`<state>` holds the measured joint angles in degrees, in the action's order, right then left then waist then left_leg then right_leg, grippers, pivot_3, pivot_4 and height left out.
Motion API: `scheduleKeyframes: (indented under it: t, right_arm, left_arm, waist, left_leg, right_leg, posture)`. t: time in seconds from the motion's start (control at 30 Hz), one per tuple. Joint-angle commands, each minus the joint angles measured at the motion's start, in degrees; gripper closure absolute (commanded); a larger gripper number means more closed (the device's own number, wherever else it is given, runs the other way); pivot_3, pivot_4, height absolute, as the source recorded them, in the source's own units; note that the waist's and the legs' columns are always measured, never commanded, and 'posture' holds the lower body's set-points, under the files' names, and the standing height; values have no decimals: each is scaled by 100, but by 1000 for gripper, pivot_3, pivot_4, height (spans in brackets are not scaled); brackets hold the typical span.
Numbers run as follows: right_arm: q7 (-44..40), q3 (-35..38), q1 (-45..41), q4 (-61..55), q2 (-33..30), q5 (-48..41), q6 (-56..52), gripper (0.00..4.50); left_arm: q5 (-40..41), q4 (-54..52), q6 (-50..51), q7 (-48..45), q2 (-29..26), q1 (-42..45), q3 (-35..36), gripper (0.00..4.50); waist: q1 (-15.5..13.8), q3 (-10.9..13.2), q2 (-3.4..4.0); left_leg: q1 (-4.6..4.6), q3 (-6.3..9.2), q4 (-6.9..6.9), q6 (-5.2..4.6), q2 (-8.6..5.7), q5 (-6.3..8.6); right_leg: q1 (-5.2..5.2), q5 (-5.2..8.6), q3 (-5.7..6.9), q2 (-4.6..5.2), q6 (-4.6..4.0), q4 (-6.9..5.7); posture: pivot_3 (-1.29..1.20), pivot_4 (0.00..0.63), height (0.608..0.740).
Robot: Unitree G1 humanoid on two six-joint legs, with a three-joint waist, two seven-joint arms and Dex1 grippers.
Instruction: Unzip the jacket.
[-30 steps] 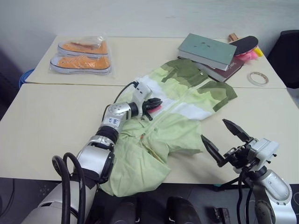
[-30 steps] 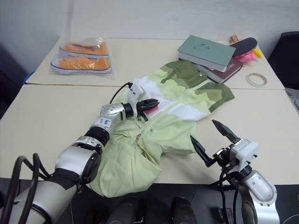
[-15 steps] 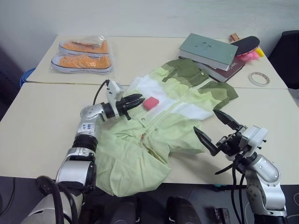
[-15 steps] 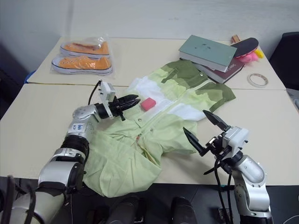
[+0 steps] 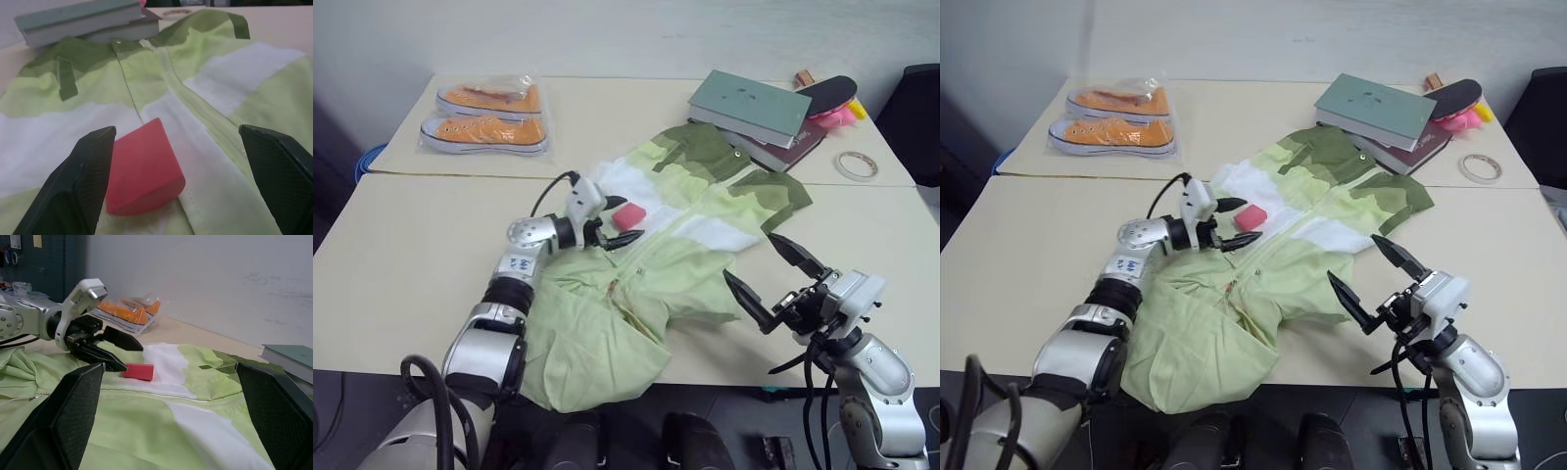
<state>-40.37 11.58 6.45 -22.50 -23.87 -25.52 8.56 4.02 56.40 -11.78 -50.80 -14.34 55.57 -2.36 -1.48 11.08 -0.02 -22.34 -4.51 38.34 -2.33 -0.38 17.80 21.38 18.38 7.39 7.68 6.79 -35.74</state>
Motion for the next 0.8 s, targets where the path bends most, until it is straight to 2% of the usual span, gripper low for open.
scheduleKeyframes:
  t: [0.03,0.17,0.27,0.4,0.57,0.7,0.8]
  right_arm:
    - [172,75,63,-361,-22,7,-25,0]
    - [245,38,100,-410,-16,53,-26,0]
    - [179,84,63,-378,-107,107,15,0]
    - [215,150,-197,-269,-153,107,41,0]
    - [181,-14,-452,-167,-76,130,35,0]
    - [-63,-307,-747,-105,-85,47,12,0]
    - [-628,-673,-1125,94,-281,89,102,0]
  left_arm:
    - [-182,484,8,629,74,413,58,257]
    - [-128,819,151,788,122,608,182,257]
    - [-210,939,206,825,80,567,179,843]
    - [-238,986,252,792,44,436,184,2143]
    - [-9,808,247,712,-1,312,406,2970]
    - [813,-129,255,200,-147,-100,1064,3840]
    - [1135,-1522,516,576,-633,-944,1560,3974]
  waist:
    - [2,0,-1]
    - [6,1,-2]
    - [10,1,-2]
    - [14,1,-2]
    - [14,-1,-4]
    - [60,-1,-4]
    - [183,-1,-4]
  left_leg:
    - [-1,0,0,0,0,0]
    - [-1,0,0,0,2,0]
    - [0,0,-2,0,1,0]
    - [-1,-1,-1,0,2,0]
    - [2,-1,1,1,2,-1]
    - [2,-3,2,1,4,0]
    - [3,-3,-2,4,9,-2]
  right_leg:
    - [1,0,0,0,0,0]
    - [3,0,0,0,0,-1]
    - [3,0,0,0,0,-2]
    - [5,0,0,-1,0,-2]
    - [4,0,-2,-1,0,-6]
    - [6,0,-4,0,0,-8]
    - [11,0,-3,-2,0,-10]
  posture:
    - [0,150,740]
    - [0,150,740]
    - [0,150,740]
    - [0,150,740]
    - [0,150,740]
    - [0,150,740]
    - [0,150,740]
